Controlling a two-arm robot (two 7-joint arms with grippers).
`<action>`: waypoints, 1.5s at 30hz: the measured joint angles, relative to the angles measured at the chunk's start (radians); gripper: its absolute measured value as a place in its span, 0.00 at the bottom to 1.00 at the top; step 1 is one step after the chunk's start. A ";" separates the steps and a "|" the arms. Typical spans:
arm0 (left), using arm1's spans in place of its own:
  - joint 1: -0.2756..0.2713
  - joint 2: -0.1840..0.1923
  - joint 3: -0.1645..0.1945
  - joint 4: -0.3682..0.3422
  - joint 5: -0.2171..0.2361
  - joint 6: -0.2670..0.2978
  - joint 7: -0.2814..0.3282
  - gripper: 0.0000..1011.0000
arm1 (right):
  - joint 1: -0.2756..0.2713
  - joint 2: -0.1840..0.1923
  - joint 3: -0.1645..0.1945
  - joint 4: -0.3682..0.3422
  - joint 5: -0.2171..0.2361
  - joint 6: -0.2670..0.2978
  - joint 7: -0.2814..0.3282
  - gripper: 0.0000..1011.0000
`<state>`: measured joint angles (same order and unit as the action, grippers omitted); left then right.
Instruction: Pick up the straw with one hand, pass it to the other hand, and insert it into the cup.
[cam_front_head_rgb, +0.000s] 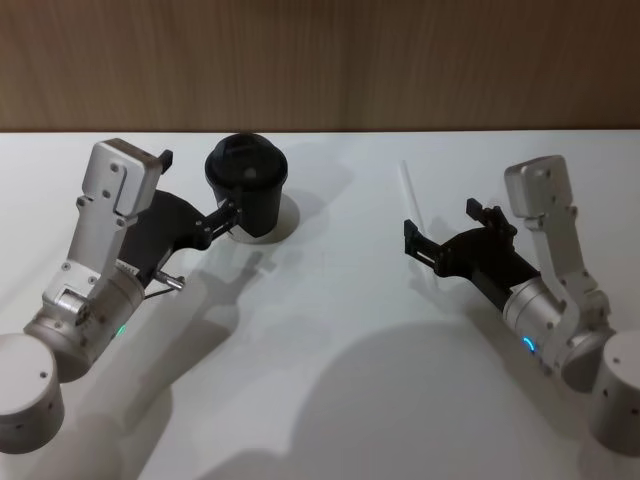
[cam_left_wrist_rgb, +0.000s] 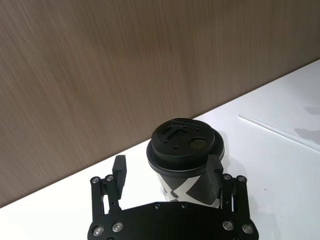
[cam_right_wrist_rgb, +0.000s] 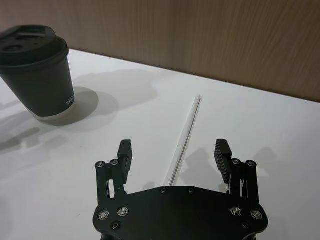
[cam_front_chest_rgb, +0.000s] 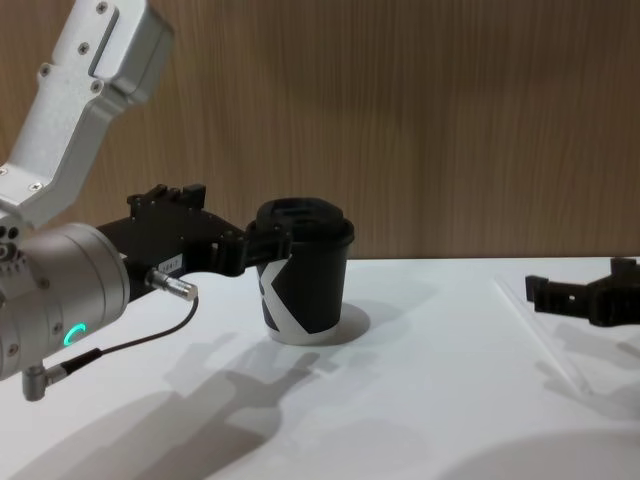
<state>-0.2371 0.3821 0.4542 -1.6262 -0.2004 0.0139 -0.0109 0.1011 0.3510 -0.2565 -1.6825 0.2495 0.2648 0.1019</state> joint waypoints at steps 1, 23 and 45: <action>0.000 0.000 0.000 0.000 0.000 0.000 0.000 0.99 | 0.005 0.000 0.000 0.007 0.000 0.001 0.004 0.99; 0.000 0.000 0.000 0.000 0.000 0.000 0.000 0.99 | 0.093 0.008 0.005 0.161 0.003 0.003 0.095 0.99; 0.000 0.000 0.000 0.000 0.000 0.000 0.000 0.99 | 0.111 0.010 -0.003 0.171 -0.025 0.042 0.121 0.99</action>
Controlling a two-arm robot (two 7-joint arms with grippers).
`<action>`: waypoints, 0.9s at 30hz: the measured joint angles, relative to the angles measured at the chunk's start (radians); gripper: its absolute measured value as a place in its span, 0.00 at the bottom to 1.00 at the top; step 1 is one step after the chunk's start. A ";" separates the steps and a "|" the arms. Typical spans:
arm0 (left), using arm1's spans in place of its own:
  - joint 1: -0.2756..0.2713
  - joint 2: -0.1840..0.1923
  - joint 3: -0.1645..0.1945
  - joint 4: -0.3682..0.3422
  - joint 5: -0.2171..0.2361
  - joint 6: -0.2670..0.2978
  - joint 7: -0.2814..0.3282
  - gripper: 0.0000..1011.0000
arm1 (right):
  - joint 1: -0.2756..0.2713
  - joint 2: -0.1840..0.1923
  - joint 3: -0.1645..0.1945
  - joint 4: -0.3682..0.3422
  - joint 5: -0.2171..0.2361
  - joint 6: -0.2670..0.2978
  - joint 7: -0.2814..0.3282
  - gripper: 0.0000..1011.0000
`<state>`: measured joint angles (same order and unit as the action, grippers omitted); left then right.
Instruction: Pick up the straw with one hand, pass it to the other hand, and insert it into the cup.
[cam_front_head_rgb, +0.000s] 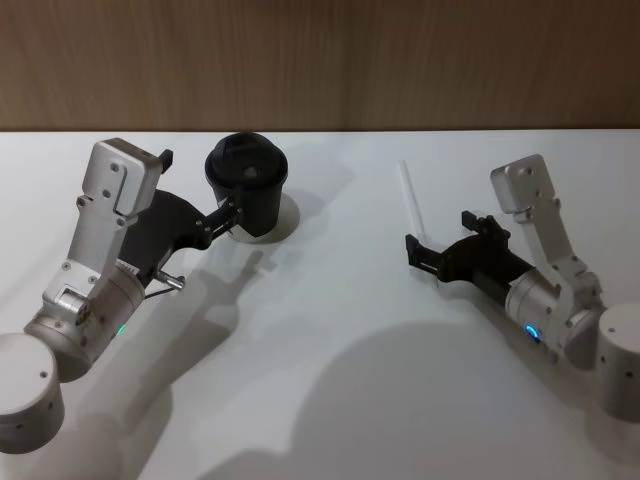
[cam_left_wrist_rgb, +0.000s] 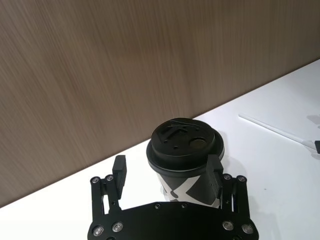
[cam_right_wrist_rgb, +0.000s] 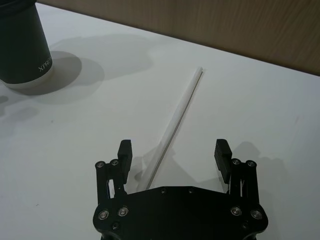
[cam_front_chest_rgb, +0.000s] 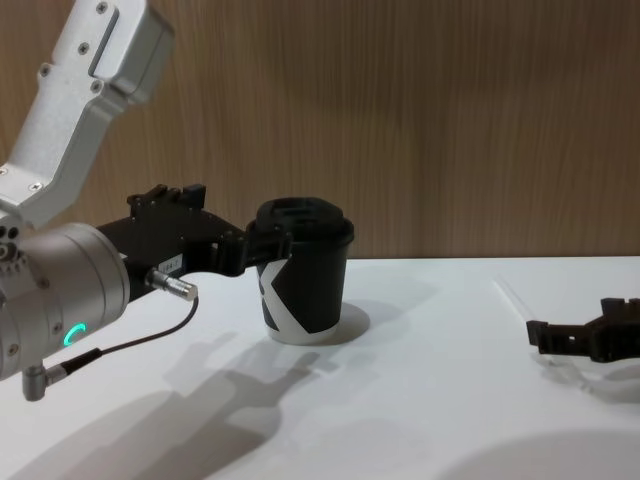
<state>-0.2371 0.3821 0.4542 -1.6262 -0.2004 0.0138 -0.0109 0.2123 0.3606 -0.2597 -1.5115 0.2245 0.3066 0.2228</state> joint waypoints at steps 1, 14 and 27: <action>0.000 0.000 0.000 0.000 0.000 0.000 0.000 0.99 | 0.001 -0.001 0.000 0.001 -0.002 0.003 0.000 0.99; 0.000 0.000 0.000 0.000 0.000 0.000 0.000 0.99 | 0.014 -0.017 -0.001 0.016 -0.017 0.036 -0.005 0.99; 0.000 0.000 0.000 0.000 0.000 0.000 0.000 0.99 | 0.025 -0.028 -0.009 0.025 -0.035 0.055 -0.001 0.91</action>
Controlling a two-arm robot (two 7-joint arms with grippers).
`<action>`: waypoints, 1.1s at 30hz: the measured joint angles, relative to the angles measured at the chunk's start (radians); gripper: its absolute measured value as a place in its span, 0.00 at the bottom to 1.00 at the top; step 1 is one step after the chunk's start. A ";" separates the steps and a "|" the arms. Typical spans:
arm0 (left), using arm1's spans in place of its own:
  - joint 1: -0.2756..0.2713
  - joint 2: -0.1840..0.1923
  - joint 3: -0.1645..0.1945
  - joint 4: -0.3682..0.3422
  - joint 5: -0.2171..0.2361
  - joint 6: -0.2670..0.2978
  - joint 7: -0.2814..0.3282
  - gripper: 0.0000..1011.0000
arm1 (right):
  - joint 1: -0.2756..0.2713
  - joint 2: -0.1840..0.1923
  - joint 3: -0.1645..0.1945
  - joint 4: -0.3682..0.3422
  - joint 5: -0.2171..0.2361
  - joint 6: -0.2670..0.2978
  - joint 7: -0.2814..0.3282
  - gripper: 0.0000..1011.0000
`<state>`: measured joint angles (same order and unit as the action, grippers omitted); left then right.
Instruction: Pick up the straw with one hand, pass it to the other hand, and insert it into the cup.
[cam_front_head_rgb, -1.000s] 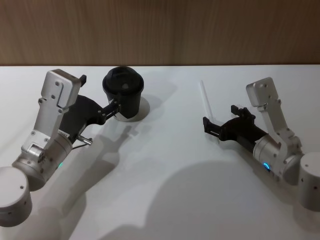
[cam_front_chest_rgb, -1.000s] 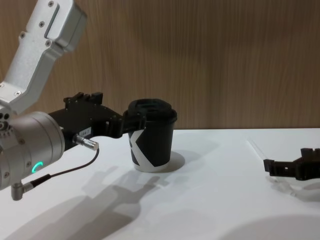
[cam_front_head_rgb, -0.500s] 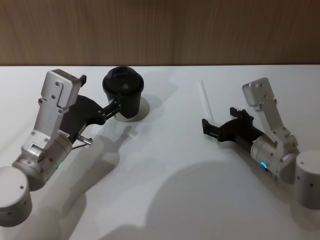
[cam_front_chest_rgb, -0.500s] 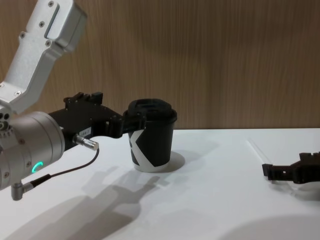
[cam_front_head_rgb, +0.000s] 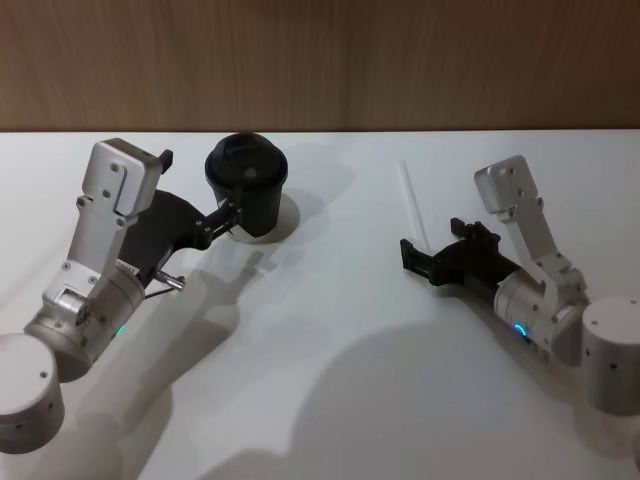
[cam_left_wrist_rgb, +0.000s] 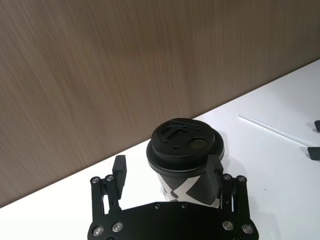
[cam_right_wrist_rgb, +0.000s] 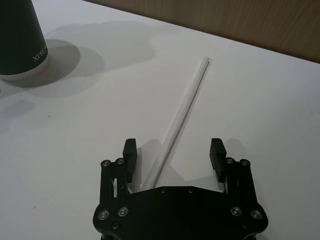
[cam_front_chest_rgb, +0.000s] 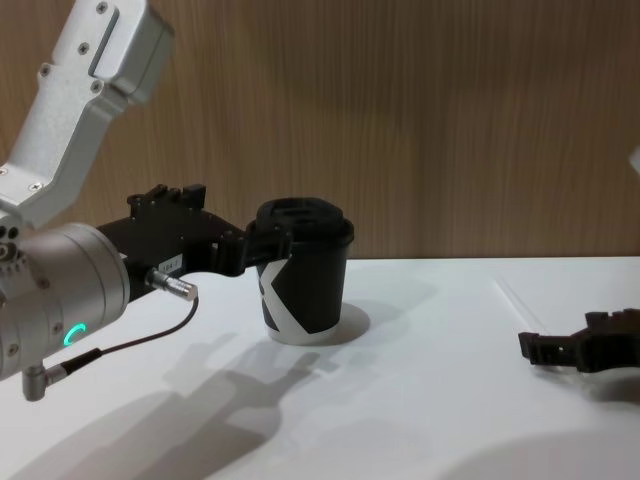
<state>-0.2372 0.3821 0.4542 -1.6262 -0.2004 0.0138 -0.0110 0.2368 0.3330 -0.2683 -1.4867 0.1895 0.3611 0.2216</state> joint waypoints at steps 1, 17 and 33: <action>0.000 0.000 0.000 0.000 0.000 0.000 0.000 0.99 | 0.000 -0.002 -0.001 0.001 -0.002 0.001 0.000 0.88; 0.000 0.000 0.000 0.000 0.000 0.000 0.000 0.99 | 0.004 -0.013 -0.003 0.004 -0.017 0.018 0.010 0.39; 0.000 0.000 0.000 0.000 0.000 0.000 0.000 0.99 | 0.004 -0.023 0.005 0.006 -0.025 0.036 0.018 0.04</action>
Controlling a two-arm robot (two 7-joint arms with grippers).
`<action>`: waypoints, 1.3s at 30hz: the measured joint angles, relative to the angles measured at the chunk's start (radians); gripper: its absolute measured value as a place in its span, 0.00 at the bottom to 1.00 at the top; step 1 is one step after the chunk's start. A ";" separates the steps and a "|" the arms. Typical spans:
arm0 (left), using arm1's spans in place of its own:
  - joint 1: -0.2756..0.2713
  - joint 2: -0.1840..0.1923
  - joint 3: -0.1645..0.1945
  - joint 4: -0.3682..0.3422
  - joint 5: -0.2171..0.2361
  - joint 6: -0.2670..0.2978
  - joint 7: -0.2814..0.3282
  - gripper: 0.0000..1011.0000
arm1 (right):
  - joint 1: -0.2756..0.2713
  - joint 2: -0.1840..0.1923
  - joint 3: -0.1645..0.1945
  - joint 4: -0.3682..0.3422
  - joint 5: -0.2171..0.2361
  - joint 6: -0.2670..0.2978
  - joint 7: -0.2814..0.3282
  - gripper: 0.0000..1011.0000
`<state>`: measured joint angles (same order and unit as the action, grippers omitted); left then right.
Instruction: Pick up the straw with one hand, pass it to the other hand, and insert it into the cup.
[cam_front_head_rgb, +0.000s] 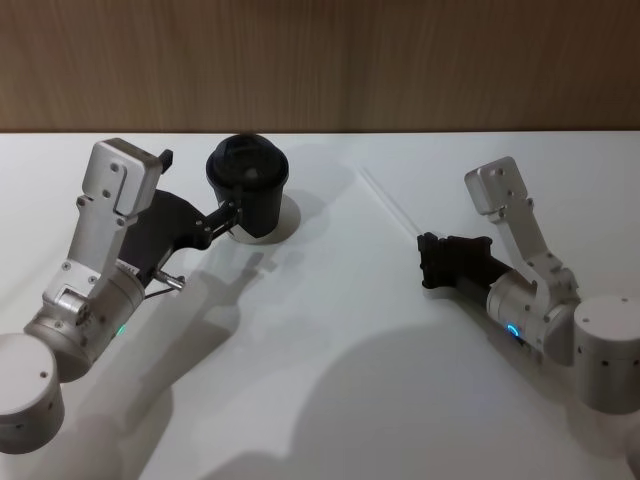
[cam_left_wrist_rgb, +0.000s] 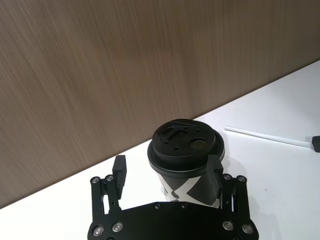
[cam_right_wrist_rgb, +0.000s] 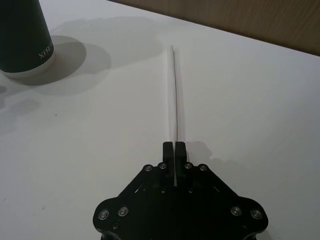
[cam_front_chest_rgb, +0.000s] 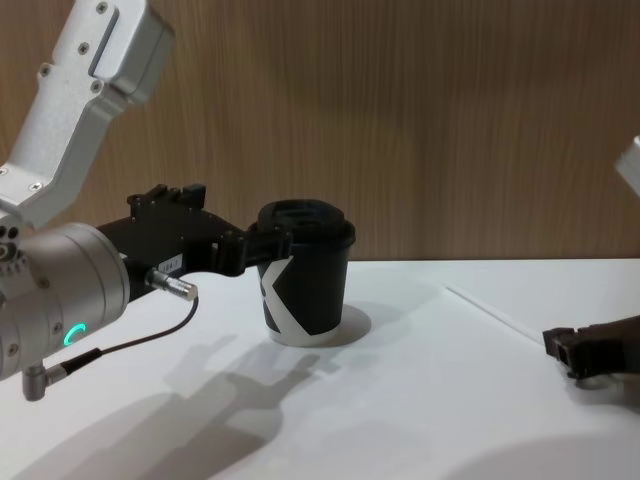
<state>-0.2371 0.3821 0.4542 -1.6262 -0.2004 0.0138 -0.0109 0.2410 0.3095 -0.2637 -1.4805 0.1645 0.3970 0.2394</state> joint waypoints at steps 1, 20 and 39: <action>0.000 0.000 0.000 0.000 0.000 0.000 0.000 0.99 | -0.001 -0.001 0.001 -0.001 -0.001 0.001 0.000 0.03; 0.000 0.000 0.000 0.000 0.000 0.000 0.000 0.99 | -0.018 -0.010 0.031 -0.038 -0.011 -0.087 0.000 0.00; 0.000 0.000 0.000 0.000 0.000 0.000 0.000 0.99 | 0.026 -0.009 0.045 -0.081 0.020 -0.298 0.070 0.00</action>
<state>-0.2371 0.3821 0.4542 -1.6262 -0.2004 0.0138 -0.0109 0.2666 0.3004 -0.2189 -1.5619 0.1841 0.0985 0.3091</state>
